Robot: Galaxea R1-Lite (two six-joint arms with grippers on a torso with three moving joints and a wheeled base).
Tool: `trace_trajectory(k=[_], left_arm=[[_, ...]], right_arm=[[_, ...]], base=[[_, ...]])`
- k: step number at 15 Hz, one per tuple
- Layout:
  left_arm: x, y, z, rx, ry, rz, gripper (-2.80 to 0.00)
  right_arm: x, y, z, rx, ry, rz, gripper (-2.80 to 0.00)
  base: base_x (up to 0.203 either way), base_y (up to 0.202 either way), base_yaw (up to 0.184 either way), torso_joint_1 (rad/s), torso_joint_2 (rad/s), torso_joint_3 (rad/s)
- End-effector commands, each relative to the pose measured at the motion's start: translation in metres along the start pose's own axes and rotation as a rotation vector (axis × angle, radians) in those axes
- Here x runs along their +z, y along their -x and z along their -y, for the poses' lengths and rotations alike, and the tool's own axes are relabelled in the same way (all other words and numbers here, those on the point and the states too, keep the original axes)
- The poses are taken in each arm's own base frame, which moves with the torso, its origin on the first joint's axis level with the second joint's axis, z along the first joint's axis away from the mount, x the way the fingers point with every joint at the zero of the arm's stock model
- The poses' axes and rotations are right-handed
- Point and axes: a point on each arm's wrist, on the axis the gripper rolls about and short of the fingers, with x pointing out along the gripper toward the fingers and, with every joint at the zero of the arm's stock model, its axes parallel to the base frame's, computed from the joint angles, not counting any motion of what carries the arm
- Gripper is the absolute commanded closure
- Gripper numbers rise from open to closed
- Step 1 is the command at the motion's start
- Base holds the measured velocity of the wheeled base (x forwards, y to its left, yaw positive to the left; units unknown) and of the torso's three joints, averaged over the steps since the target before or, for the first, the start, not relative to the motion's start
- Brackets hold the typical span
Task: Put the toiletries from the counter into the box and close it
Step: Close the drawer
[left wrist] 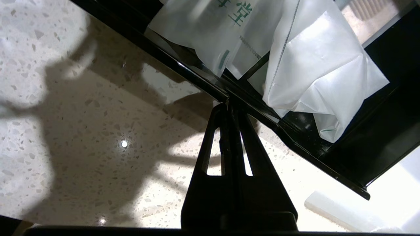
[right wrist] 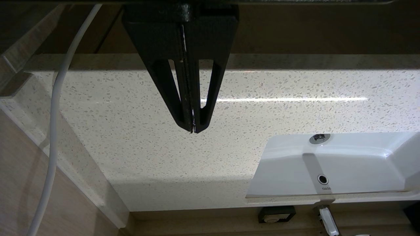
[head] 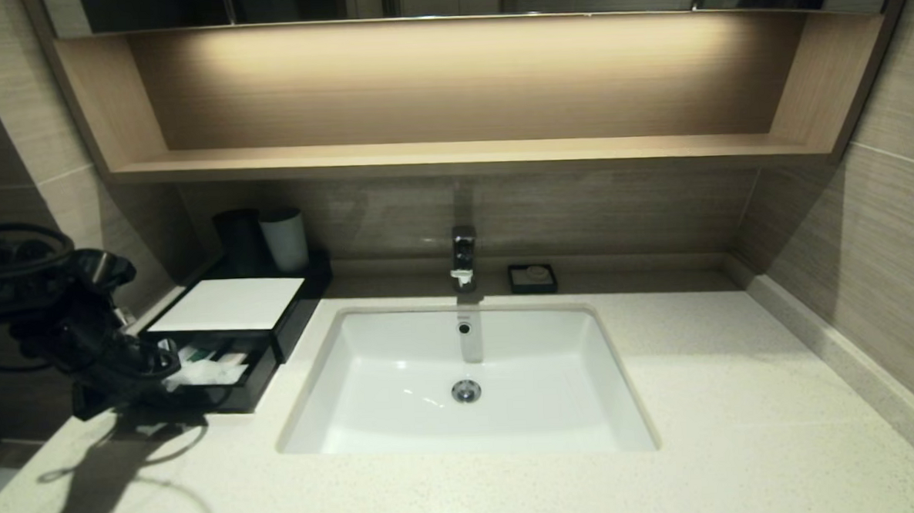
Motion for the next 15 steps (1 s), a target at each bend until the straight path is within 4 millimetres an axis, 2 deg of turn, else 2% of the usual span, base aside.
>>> trace_trajectory(k=[1,10,15], left_arm=[[0.001,-0.001,0.001,-0.004,0.001,0.003,0.0],[0.003,-0.004,0.011,-0.025,-0.026,0.034,0.0],[0.01,-0.005,0.013,-0.032,-0.025,0.048,0.0]], right_arm=[[0.0,0.0,0.0,0.0,0.0,-0.001,0.0],[0.0,0.0,0.0,0.0,0.0,-0.001,0.0],[0.0,0.0,0.0,0.0,0.0,-0.001,0.0]], base=[[0.0,0.0,0.0,0.0,0.0,0.0],[0.0,0.0,0.0,0.0,0.0,0.0],[0.0,0.0,0.0,0.0,0.0,0.0]])
